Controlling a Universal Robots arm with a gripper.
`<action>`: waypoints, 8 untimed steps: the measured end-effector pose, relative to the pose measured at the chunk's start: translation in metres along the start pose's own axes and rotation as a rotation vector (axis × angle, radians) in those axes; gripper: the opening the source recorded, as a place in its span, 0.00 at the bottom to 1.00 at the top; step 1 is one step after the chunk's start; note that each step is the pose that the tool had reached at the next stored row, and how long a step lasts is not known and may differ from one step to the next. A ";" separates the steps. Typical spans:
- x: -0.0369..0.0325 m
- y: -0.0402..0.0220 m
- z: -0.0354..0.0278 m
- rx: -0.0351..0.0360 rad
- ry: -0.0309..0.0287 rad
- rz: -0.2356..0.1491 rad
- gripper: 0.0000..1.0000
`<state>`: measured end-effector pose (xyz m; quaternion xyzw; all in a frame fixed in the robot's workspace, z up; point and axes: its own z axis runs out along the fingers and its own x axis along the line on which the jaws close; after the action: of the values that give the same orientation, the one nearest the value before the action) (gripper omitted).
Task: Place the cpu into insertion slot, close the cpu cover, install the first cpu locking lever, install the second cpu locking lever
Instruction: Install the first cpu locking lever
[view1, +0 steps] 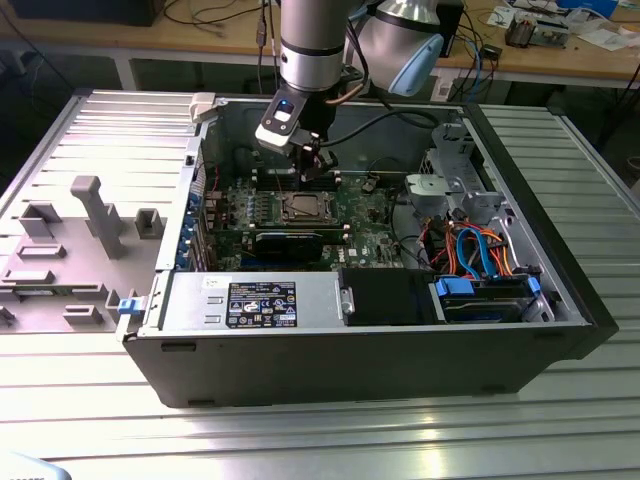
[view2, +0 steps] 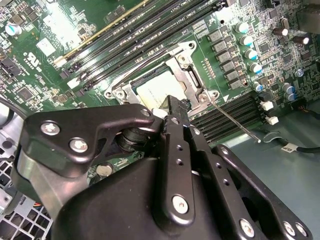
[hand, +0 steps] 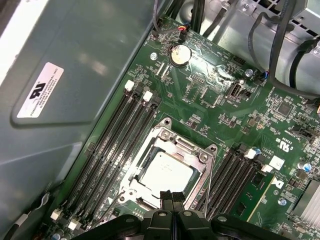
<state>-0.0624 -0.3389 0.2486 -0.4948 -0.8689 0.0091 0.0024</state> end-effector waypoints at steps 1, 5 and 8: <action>0.0000 0.0000 0.0000 0.0000 0.0000 -0.001 0.11; 0.0000 0.0000 0.0000 -0.0001 -0.0001 -0.005 0.11; 0.0000 0.0000 0.0000 -0.0001 -0.0001 -0.008 0.11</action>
<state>-0.0624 -0.3389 0.2486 -0.4912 -0.8710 0.0091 0.0023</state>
